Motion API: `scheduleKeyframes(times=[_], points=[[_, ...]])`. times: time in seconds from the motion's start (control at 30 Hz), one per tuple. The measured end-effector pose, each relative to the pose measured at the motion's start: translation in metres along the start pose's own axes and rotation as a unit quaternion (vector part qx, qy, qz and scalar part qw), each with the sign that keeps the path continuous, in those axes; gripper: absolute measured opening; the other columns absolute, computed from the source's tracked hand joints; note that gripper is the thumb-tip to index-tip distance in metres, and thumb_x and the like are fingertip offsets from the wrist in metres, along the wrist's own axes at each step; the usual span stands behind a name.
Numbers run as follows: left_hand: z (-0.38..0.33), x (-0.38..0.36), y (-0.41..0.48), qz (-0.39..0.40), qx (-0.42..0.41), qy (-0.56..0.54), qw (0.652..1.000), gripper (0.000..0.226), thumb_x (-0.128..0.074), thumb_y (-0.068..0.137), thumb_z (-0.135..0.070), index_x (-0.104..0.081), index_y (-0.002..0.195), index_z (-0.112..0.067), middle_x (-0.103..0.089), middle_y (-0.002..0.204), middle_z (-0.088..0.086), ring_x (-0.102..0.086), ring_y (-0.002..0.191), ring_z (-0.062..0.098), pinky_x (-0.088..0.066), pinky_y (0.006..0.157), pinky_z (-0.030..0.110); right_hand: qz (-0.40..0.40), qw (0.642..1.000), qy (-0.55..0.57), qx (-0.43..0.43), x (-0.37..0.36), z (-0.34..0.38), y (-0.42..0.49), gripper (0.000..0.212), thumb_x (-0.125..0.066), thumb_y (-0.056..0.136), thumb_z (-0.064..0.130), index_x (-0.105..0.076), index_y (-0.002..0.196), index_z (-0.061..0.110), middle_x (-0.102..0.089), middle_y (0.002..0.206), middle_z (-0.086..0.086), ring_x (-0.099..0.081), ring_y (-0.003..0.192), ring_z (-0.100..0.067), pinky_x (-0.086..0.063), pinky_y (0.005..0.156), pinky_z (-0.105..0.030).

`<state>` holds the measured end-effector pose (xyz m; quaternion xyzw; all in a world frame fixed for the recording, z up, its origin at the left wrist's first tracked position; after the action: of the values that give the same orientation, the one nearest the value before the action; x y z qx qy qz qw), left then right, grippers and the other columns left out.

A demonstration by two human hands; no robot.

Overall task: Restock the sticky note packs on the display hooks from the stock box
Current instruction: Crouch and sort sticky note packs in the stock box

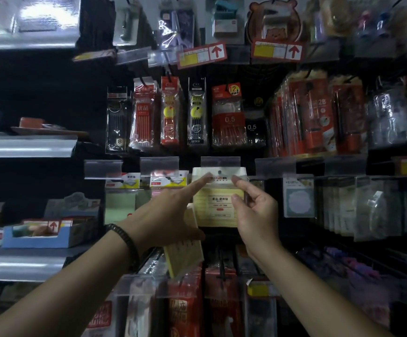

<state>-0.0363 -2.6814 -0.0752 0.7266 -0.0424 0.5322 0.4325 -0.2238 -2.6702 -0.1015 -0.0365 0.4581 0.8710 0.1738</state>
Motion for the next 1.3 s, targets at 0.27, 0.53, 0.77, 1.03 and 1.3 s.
scheduleKeyframes(times=[0.27, 0.53, 0.77, 1.03, 1.3], points=[[0.005, -0.008, 0.004, 0.018, 0.021, 0.011, 1.0, 0.125, -0.091, 0.077, -0.043, 0.002, 0.159, -0.063, -0.059, 0.15, -0.004, -0.067, 0.121, 0.02, -0.066, 0.086, 0.038, -0.009, 1.0, -0.022, -0.003, 0.002, -0.003, 0.001, 0.039, -0.06, 0.102, -0.002, -0.07, 0.134, 0.02, -0.071, 0.128, 0.014, -0.071, 0.106, 0.005, -0.062, 0.085, -0.023], [0.018, -0.026, 0.001, 0.054, 0.051, 0.02, 0.997, 0.085, -0.081, 0.089, -0.04, -0.035, 0.16, -0.045, -0.064, 0.143, 0.0, -0.072, 0.112, 0.017, -0.067, 0.081, 0.033, 0.019, 0.969, -0.245, -0.014, -0.01, -0.028, 0.019, 0.048, -0.067, 0.102, 0.01, -0.059, 0.146, 0.028, -0.058, 0.134, 0.001, -0.067, 0.098, -0.009, -0.054, 0.071, -0.01], [0.035, -0.036, -0.032, 0.04, 0.095, -0.216, 0.971, 0.046, -0.053, 0.107, -0.015, -0.053, 0.146, -0.04, -0.057, 0.128, -0.007, -0.067, 0.11, 0.015, -0.065, 0.078, 0.029, -0.002, 0.9, -0.436, 0.013, -0.003, -0.029, 0.011, 0.06, -0.078, 0.092, 0.033, -0.056, 0.148, 0.032, -0.028, 0.125, 0.004, -0.038, 0.12, -0.017, -0.04, 0.107, -0.029], [0.03, -0.027, -0.051, -0.061, 0.037, -0.353, 0.933, 0.055, -0.06, 0.104, -0.01, -0.06, 0.135, -0.056, -0.066, 0.132, -0.012, -0.071, 0.114, 0.012, -0.066, 0.088, 0.037, -0.072, 0.965, -0.227, 0.113, 0.024, -0.003, -0.056, 0.041, -0.075, 0.096, 0.022, -0.061, 0.13, 0.04, -0.047, 0.114, 0.008, -0.057, 0.092, -0.006, -0.053, 0.073, -0.021], [0.025, -0.017, -0.06, -0.089, 0.036, -0.453, 0.886, 0.049, -0.067, 0.098, -0.006, -0.067, 0.13, -0.043, -0.076, 0.121, -0.005, -0.076, 0.109, 0.018, -0.066, 0.083, 0.04, 0.035, 0.997, -0.059, -0.016, 0.014, -0.016, -0.068, 0.043, -0.072, 0.099, 0.012, -0.069, 0.132, 0.039, -0.07, 0.11, 0.004, -0.072, 0.094, -0.004, -0.061, 0.07, -0.022]])
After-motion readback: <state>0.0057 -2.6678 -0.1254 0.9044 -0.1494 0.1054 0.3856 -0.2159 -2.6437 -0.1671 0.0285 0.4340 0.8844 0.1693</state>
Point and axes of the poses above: each hand's wrist, its own y-axis towards the middle knuckle, its own x-axis out of the back of the hand, z = x × y, the point moved 9 cm from there along y, towards the middle knuckle
